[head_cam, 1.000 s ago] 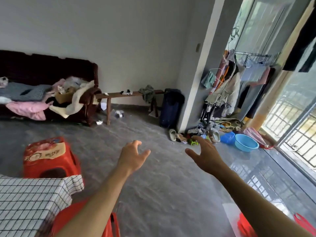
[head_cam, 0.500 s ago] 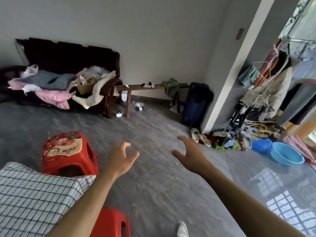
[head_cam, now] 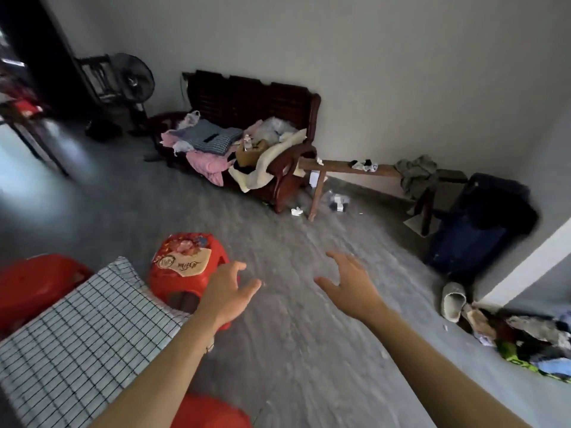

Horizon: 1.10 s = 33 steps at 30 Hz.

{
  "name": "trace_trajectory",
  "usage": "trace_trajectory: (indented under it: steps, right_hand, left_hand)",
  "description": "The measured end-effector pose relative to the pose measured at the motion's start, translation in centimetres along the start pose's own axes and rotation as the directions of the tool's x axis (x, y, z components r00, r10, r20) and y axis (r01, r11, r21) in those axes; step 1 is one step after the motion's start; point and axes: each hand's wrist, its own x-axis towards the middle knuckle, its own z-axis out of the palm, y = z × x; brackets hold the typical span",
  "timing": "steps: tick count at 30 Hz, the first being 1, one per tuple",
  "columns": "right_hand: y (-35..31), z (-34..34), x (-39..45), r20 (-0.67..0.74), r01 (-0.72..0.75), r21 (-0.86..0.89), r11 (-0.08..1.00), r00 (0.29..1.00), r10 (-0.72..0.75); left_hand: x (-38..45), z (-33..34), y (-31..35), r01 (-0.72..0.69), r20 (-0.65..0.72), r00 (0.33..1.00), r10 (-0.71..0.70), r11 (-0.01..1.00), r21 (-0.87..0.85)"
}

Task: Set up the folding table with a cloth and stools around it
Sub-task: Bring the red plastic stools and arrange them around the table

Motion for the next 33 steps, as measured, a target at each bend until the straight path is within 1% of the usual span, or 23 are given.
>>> trace_trajectory:
  steps: [3, 5, 8, 10, 12, 16, 17, 19, 20, 21, 22, 23, 26, 29, 31, 33]
  right_hand:
    - [-0.7, -0.2, 4.3, 0.046, 0.089, 0.006, 0.996, 0.995, -0.089]
    - [-1.6, 0.5, 7.2, 0.078, 0.132, 0.017, 0.991, 0.988, -0.133]
    - [-3.6, 2.4, 11.5, 0.147, 0.205, 0.012, 0.979, 0.968, -0.204]
    - [-5.1, 3.9, 14.1, 0.183, 0.263, -0.024, 0.964, 0.95, -0.254]
    - [-7.2, 5.4, 16.4, 0.219, 0.318, -0.057, 0.946, 0.929, -0.299]
    - [-12.5, 8.4, 21.0, 0.344, 0.423, -0.125, 0.897, 0.867, -0.361]
    - [-14.1, 9.1, 21.9, 0.361, 0.467, -0.126, 0.875, 0.843, -0.398]
    - [-17.2, 10.6, 23.5, 0.399, 0.546, -0.099, 0.832, 0.787, -0.47]
    - [-19.0, 12.1, 24.3, 0.441, 0.581, -0.075, 0.81, 0.748, -0.496]
    - [-20.1, 13.0, 24.7, 0.467, 0.599, -0.064, 0.798, 0.725, -0.506]
    - [-20.9, 13.8, 24.8, 0.482, 0.614, -0.05, 0.788, 0.706, -0.519]
    - [-21.9, 15.2, 25.0, 0.515, 0.642, -0.031, 0.766, 0.668, -0.538]
    - [-24.6, 20.0, 26.0, 0.611, 0.734, 0.06, 0.676, 0.508, -0.607]
    - [-27.8, 23.9, 26.7, 0.642, 0.763, 0.199, 0.615, 0.372, -0.67]
    - [-29.4, 26.0, 27.4, 0.652, 0.787, 0.278, 0.551, 0.267, -0.71]
    - [-30.5, 27.8, 28.2, 0.682, 0.788, 0.348, 0.509, 0.16, -0.714]
  left_hand:
    - [1.5, -1.0, -0.2, 0.066, -0.043, 0.997, -0.066, 0.998, 0.005]
    - [2.8, -2.0, -1.4, 0.125, -0.066, 0.99, -0.126, 0.992, -0.005]
    - [5.1, -3.5, -3.4, 0.176, -0.127, 0.976, -0.176, 0.984, -0.016]
    - [7.1, -4.3, -4.8, 0.178, -0.161, 0.97, -0.181, 0.983, -0.036]
    - [8.7, -5.1, -6.1, 0.177, -0.21, 0.958, -0.196, 0.978, -0.108]
    - [10.3, -6.6, -10.0, 0.289, -0.3, 0.886, -0.353, 0.927, -0.238]
    - [10.2, -7.1, -11.1, 0.32, -0.32, 0.862, -0.393, 0.911, -0.259]
    - [9.9, -7.9, -13.4, 0.394, -0.358, 0.793, -0.493, 0.863, -0.316]
    - [8.9, -8.5, -14.8, 0.45, -0.369, 0.738, -0.565, 0.82, -0.355]
    - [8.2, -8.8, -15.7, 0.482, -0.385, 0.698, -0.603, 0.794, -0.371]
    - [7.5, -8.9, -16.4, 0.513, -0.384, 0.673, -0.631, 0.774, -0.373]
    - [6.6, -9.2, -17.4, 0.547, -0.394, 0.637, -0.663, 0.749, -0.375]
    - [3.9, -9.7, -19.9, 0.631, -0.435, 0.496, -0.751, 0.656, -0.414]
    - [1.4, -9.0, -21.3, 0.693, -0.45, 0.331, -0.829, 0.537, -0.481]
    - [0.4, -8.4, -20.9, 0.732, -0.46, 0.232, -0.857, 0.466, -0.498]
    - [-0.3, -7.8, -20.2, 0.763, -0.438, 0.114, -0.892, 0.361, -0.537]
